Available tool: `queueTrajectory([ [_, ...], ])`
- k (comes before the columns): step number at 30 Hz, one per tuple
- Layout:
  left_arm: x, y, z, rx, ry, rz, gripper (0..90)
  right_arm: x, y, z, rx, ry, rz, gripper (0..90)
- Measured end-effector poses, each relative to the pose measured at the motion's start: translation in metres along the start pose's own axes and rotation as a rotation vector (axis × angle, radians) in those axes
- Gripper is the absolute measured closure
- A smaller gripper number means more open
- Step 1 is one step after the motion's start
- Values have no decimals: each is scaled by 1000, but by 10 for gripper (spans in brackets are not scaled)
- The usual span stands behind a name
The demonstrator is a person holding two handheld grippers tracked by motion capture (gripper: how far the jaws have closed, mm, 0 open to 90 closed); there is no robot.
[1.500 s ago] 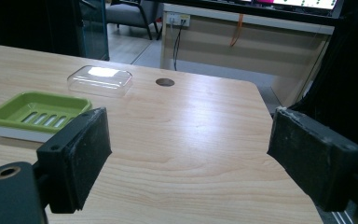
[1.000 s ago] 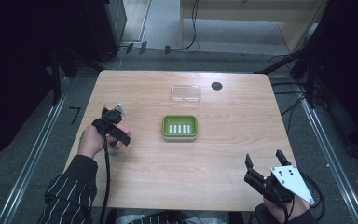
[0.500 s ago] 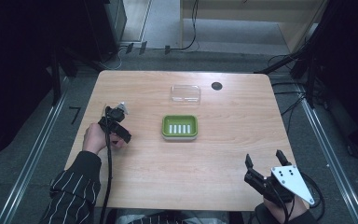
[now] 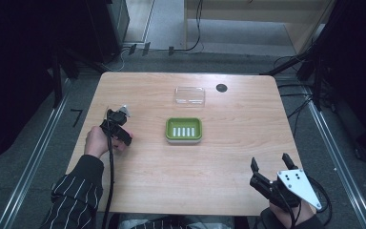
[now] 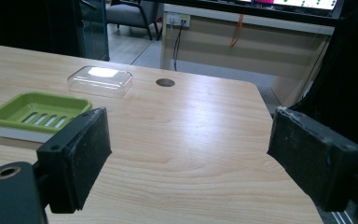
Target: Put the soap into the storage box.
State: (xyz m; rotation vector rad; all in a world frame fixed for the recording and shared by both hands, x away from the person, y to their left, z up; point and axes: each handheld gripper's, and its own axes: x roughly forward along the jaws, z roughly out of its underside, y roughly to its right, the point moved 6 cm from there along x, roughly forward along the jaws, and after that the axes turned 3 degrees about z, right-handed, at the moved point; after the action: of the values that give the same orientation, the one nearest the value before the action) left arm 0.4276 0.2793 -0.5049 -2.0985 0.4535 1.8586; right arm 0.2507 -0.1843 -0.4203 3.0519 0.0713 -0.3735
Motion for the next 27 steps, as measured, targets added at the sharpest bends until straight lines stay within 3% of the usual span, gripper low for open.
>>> queueTrajectory([
  [13,1,0,1,21,14,-15,378,0,0,0,1,1,0,127],
  [27,-1,1,4,55,5,5,381,0,0,0,2,1,0,127],
])
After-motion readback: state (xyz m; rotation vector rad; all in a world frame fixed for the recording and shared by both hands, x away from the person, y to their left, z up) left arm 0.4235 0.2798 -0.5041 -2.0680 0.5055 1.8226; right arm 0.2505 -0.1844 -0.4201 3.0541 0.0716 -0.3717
